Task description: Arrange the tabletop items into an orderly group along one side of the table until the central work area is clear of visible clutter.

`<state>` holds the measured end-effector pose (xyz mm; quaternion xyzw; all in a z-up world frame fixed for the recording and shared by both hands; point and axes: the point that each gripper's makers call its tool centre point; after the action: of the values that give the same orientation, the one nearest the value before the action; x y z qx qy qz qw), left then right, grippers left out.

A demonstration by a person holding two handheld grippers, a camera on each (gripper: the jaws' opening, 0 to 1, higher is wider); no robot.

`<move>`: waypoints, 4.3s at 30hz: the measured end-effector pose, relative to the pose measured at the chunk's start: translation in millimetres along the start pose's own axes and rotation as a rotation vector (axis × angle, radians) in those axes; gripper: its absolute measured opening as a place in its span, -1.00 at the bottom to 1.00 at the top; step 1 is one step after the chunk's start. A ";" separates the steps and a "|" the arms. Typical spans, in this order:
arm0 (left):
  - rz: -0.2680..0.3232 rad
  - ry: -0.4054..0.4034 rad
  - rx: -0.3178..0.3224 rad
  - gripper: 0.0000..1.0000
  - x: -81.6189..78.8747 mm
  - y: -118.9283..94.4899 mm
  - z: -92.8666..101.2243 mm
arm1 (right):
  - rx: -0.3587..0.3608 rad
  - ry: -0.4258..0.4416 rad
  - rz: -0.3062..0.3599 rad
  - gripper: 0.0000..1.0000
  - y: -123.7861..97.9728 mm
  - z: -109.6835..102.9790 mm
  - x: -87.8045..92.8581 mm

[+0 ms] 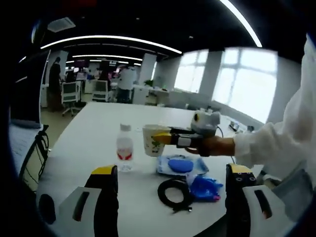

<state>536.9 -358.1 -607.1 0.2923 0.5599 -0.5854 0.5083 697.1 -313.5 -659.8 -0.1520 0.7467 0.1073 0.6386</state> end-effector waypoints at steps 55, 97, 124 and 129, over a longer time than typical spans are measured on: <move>-0.090 -0.059 -0.052 0.61 20.4 5.4 -23.0 | -0.012 -0.065 -0.273 -0.21 13.1 26.5 88.3; -0.102 -0.037 0.070 0.58 21.5 8.0 21.9 | 0.297 0.075 -0.074 0.45 -72.6 -34.0 -6.1; -0.211 -0.010 0.119 0.54 25.4 15.0 19.5 | 0.401 0.080 -0.114 0.42 -110.8 -56.5 -5.3; -0.248 0.086 0.102 0.52 24.0 24.5 5.8 | 0.395 0.127 -0.123 0.40 -125.9 -61.7 1.0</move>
<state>553.3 -366.6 -636.6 0.2711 0.5825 -0.6585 0.3920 686.0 -452.7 -646.6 -0.0757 0.7811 -0.0902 0.6131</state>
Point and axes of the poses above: the point that each gripper's makers call its tool centre point, and the gripper's own axes: y roughly forward along the fingers, z roughly to its right, x roughly out of its underside, and after that the axes turned 10 degrees about -x, right-handed
